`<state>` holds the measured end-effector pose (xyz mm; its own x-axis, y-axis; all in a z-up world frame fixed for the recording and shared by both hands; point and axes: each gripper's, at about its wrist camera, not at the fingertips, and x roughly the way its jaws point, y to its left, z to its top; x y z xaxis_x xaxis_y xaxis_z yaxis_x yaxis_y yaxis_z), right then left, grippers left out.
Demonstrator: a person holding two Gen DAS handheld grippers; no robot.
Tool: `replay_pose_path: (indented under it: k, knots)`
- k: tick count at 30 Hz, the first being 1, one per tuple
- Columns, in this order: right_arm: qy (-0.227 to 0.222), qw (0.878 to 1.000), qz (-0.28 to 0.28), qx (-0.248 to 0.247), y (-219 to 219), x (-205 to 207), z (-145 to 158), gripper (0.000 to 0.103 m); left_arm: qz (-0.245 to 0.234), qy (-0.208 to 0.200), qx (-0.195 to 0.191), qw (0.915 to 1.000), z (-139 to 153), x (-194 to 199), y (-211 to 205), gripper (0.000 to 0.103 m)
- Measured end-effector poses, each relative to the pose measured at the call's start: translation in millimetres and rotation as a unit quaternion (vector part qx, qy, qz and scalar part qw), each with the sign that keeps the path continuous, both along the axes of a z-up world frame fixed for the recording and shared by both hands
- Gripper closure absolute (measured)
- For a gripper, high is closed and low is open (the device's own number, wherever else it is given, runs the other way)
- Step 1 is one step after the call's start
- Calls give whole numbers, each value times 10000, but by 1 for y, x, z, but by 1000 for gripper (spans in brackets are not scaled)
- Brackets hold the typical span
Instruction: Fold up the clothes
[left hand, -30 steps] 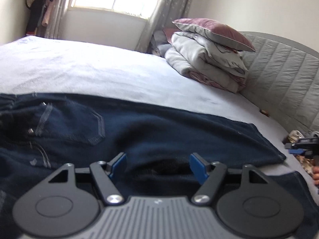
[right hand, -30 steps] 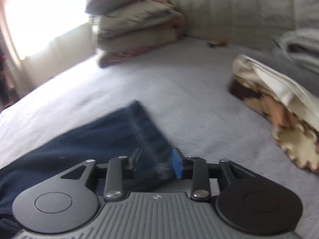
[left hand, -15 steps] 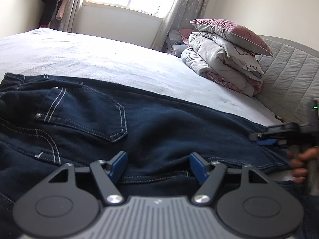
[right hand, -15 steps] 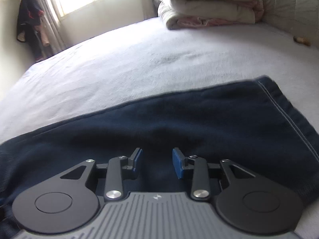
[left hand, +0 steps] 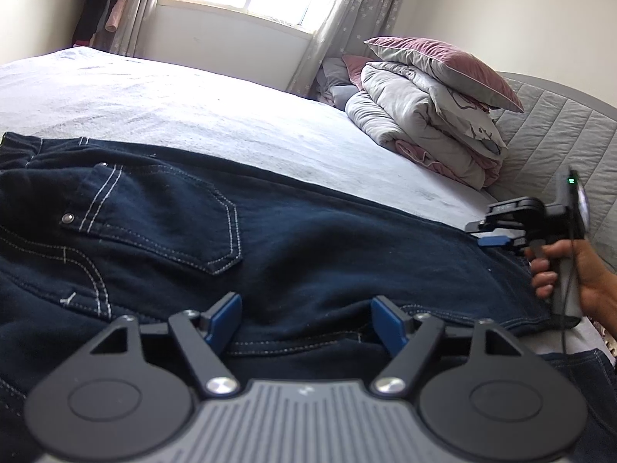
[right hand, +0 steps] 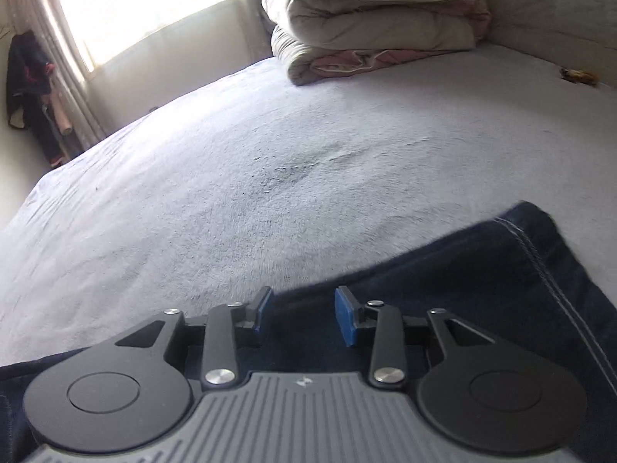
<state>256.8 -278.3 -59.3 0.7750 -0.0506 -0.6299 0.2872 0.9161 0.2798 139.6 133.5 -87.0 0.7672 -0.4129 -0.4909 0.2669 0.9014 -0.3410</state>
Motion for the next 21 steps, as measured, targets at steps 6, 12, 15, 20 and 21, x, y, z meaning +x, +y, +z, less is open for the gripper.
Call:
replay_pose_path:
  k: [6,12,15,20,21]
  knots:
    - [174,9983,273,-480,0,-51,-11,57,-17,16,-64,10000,1,1,0,25]
    - [366,9980,1,-523,-23,-111,4,57,-24,16,-122,9999,3,2,-2,21]
    - [393,9985,-157,-333,-28,-149,19,56,130,30,-74,9999,8,-3,-1,21]
    - [423,9988,-262,-21,-19,-201,36,51,516,162,-146,9984,25,-24,5,21]
    - [405,9988,-259,64,-17,-207,39,51,552,137,-26,9984,31,-29,7,21]
